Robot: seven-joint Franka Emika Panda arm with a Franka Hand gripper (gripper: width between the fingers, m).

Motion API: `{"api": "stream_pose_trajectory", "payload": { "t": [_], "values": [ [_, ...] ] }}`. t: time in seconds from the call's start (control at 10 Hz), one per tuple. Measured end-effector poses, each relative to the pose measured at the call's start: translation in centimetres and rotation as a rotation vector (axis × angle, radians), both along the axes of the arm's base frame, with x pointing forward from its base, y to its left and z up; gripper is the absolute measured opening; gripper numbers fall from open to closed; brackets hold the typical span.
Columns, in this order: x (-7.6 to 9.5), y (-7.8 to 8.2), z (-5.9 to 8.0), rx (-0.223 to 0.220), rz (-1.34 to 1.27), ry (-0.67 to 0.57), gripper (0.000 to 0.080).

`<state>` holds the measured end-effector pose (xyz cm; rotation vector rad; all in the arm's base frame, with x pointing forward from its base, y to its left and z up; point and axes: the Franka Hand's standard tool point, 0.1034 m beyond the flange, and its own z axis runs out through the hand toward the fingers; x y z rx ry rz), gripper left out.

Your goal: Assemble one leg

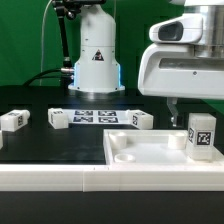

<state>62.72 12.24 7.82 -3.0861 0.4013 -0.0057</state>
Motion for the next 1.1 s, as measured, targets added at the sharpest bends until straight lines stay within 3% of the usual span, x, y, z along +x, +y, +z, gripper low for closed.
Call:
{"api": "stream_pose_trajectory", "payload": {
  "t": [0.2,0.3,0.4,0.5,0.6,0.9,1.1],
  "values": [
    [-0.05,-0.85,-0.23,0.018,-0.001,0.003,0.0649],
    [-0.08,-0.74,-0.24,0.018,0.001,0.003,0.0513],
    [-0.08,-0.76,-0.25,0.018,0.001,0.003,0.0513],
    [-0.07,-0.76,-0.24,0.018,0.001,0.003,0.0374],
    [-0.08,-0.76,-0.25,0.018,-0.005,0.003,0.029],
    [-0.08,-0.73,-0.25,0.021,-0.046,0.005,0.029],
    [-0.14,-0.78,-0.32,0.029,-0.206,0.014,0.029]
  ]
}}
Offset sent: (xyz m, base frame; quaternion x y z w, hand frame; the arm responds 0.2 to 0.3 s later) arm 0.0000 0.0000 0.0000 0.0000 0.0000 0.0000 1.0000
